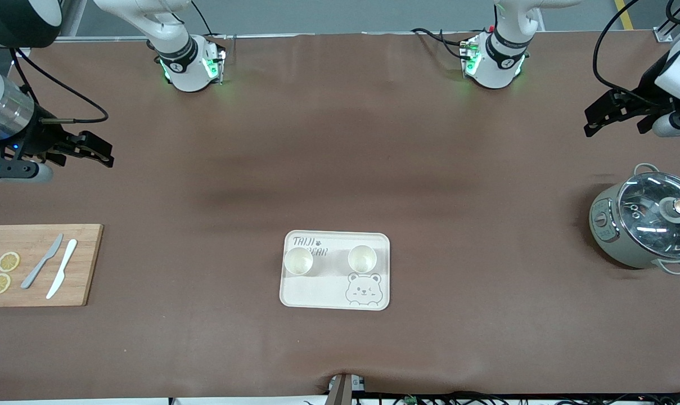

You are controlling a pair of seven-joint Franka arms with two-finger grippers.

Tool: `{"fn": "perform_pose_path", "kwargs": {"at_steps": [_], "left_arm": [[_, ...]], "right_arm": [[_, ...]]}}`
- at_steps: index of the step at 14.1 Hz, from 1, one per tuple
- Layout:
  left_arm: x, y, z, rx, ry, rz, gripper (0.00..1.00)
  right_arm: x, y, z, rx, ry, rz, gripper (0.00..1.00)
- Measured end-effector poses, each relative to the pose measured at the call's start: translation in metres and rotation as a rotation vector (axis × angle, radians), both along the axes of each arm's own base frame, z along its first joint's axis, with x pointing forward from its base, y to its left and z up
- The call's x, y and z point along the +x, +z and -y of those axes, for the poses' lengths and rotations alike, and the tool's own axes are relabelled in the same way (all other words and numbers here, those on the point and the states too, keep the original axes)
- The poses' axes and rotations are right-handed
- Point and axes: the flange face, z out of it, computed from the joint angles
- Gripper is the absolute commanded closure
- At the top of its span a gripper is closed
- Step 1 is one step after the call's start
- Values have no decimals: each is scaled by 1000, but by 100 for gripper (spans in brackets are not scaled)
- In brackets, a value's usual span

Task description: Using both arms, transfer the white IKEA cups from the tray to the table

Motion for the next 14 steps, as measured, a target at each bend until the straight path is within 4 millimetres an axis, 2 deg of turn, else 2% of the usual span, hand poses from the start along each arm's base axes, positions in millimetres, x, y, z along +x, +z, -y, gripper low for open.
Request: {"fn": "perform_pose_path", "kwargs": {"at_steps": [5,8,11,14], "left_arm": [[1,-1,1,0,-2,-2,0],[16,-12,5,-2,-9,-18,0],[41,-50,26,-3,-30,-79,0],[61,-85,63,-8,52,-99,0]], "right_arm": [[-2,1,1,-1,1,-16,0],[0,-3,3,1,-4,-25,0],[8,-20,12,5,-16,-55,0],[22,-57,10,4,-11,-120,0]]}}
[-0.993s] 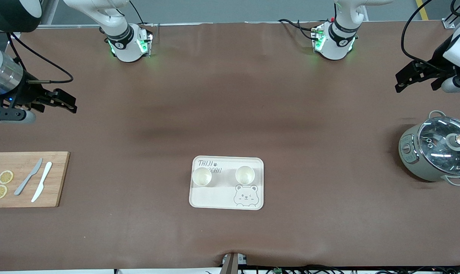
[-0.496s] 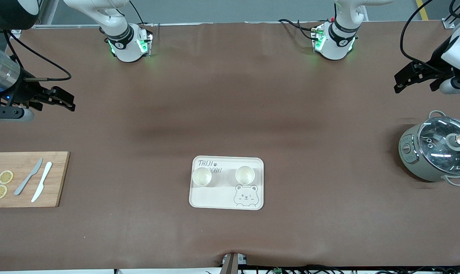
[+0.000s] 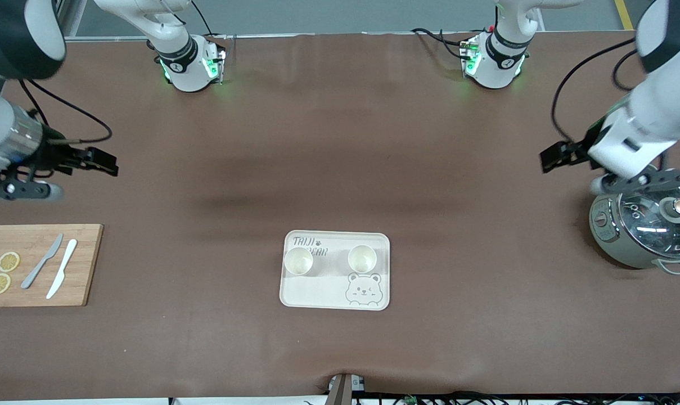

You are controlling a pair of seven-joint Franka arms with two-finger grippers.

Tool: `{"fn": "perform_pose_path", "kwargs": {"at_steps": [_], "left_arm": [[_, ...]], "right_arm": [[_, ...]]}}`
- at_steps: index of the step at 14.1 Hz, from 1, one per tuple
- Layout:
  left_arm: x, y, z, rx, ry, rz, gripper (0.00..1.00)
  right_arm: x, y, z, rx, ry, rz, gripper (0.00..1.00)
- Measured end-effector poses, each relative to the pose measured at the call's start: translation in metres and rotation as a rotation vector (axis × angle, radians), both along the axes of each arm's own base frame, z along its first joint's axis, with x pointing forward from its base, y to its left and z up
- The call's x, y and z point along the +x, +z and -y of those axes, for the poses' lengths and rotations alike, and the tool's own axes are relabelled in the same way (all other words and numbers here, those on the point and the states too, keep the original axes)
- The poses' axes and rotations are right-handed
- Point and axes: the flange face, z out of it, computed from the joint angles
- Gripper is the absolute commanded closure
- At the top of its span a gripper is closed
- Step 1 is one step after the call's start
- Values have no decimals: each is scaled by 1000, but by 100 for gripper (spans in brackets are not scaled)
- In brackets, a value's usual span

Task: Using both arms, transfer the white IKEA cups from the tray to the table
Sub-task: 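Reach the right gripper to one white cup while the left gripper reaches the other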

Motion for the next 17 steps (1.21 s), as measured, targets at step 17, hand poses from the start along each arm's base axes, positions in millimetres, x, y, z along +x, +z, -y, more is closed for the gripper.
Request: {"fn": "perform_pose_path", "kwargs": {"at_steps": [17], "left_arm": [[62,-254,266,-234,319,213,26]], "right_arm": [[20,-137,-161,-38,-299,11,0]]}}
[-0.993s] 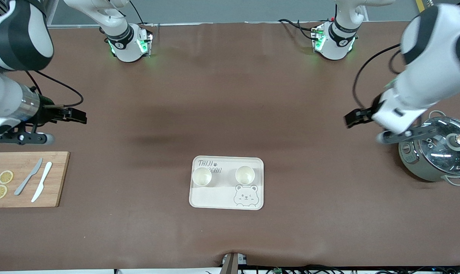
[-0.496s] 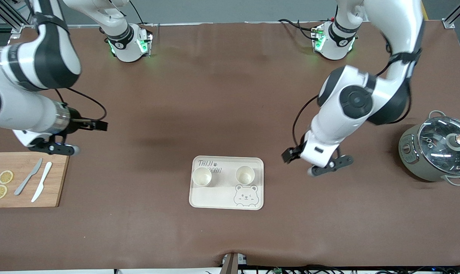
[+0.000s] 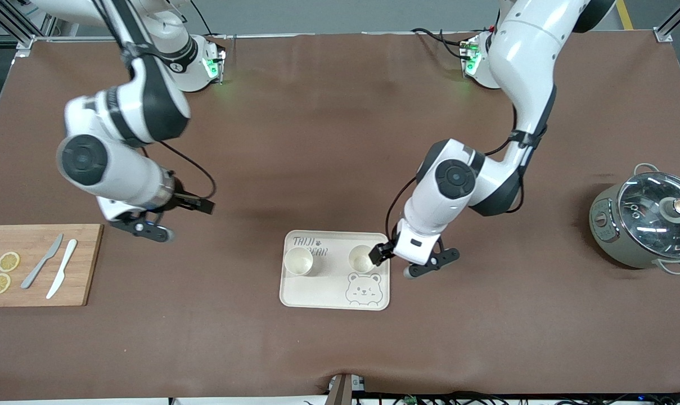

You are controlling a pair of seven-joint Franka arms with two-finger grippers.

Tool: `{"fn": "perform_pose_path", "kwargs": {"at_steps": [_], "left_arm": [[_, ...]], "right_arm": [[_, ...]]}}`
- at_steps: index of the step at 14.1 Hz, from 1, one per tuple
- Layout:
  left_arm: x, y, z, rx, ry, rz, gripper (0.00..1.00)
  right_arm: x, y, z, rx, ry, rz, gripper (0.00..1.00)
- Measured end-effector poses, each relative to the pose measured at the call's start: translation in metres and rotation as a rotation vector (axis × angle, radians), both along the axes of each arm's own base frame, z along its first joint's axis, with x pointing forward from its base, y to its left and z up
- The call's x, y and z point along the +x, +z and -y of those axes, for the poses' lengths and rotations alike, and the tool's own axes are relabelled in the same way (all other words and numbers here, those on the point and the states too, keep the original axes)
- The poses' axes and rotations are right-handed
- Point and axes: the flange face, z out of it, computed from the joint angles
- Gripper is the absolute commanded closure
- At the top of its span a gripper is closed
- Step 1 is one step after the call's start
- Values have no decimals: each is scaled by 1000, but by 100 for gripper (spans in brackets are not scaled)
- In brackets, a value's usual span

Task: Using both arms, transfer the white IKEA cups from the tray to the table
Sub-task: 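Reach the right gripper to one white cup while the left gripper reaches the other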

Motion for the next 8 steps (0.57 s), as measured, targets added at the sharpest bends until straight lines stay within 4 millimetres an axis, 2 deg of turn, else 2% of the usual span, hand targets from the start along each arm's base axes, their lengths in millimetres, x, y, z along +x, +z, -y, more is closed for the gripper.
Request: {"fn": "perform_pose_path", "kwargs": {"at_steps": [3,5,6,8], "left_arm": [[-12,-27,18,14,-29,-33,38],[-17,-45,24,24,-38,-55,51],[-20,-54,26,29,-42,-66,61],[-21,-71,27,32,-41,-77,90]], "right_arm": [[-4,-29,-50,24,-27,23,0],[-1,-46,-71,36,-92,51,0],[0,-55,-82,39,-113,60,0],[2,-72,-112,48,-135,78,0]]}}
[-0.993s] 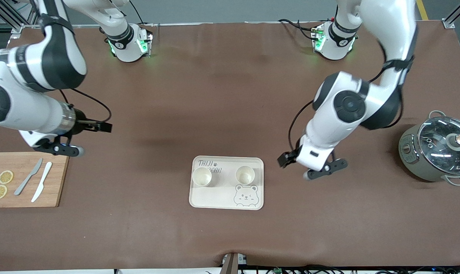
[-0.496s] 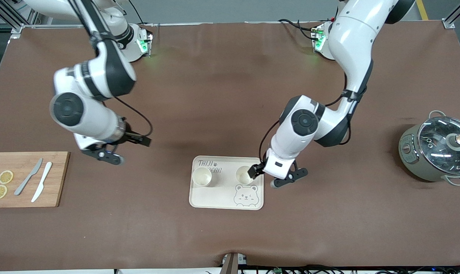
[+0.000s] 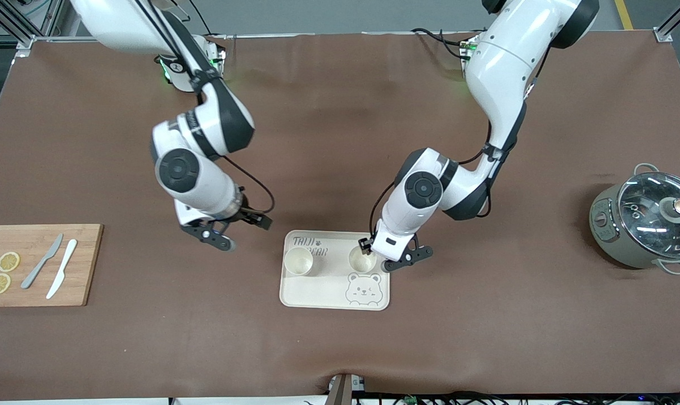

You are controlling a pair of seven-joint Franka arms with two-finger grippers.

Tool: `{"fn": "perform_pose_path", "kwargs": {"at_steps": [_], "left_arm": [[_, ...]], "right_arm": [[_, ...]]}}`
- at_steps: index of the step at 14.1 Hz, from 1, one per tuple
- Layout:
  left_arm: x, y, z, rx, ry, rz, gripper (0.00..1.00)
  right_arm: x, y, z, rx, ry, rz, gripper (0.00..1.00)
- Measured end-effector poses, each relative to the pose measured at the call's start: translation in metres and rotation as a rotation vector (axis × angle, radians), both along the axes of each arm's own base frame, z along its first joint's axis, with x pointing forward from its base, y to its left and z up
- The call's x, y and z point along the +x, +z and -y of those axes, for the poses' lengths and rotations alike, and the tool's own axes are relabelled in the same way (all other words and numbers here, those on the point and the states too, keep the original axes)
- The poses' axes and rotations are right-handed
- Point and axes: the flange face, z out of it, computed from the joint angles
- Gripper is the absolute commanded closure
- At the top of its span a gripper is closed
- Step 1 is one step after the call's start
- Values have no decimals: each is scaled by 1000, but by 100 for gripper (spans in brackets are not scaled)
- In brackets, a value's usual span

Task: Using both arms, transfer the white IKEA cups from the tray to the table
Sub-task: 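Reach the right gripper to one white cup while the left gripper reaches the other, then close the right gripper on its cup while the left gripper grasps the other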

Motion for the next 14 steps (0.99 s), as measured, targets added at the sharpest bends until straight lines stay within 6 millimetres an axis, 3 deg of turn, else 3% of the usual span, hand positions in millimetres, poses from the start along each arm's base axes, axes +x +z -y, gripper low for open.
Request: {"fn": "perform_pose_path", "kwargs": {"at_steps": [1,3,7,9,11,13,14], "left_arm": [[0,-8,0,-4,2,3,100],[1,-17,0,-7,4,4,100],[9,0,2,-25,6,40,100],[14,25,-3,-11,2,48,100],[18,68,-17,18,10,33,100],[21,113,-46,56,35,-3,100],[22,132,-63,70,51,-13,100]], "right_arm": [[3,-9,-14,8,-14,14,0],[10,-27,-30,28,-41,47,0],[15,-48,-47,51,-60,94,0],[20,-51,-48,67,-76,121,19],[24,-62,-49,82,-106,152,40],[26,-76,-48,78,-115,155,60],[26,-80,-46,74,-116,155,80]]}}
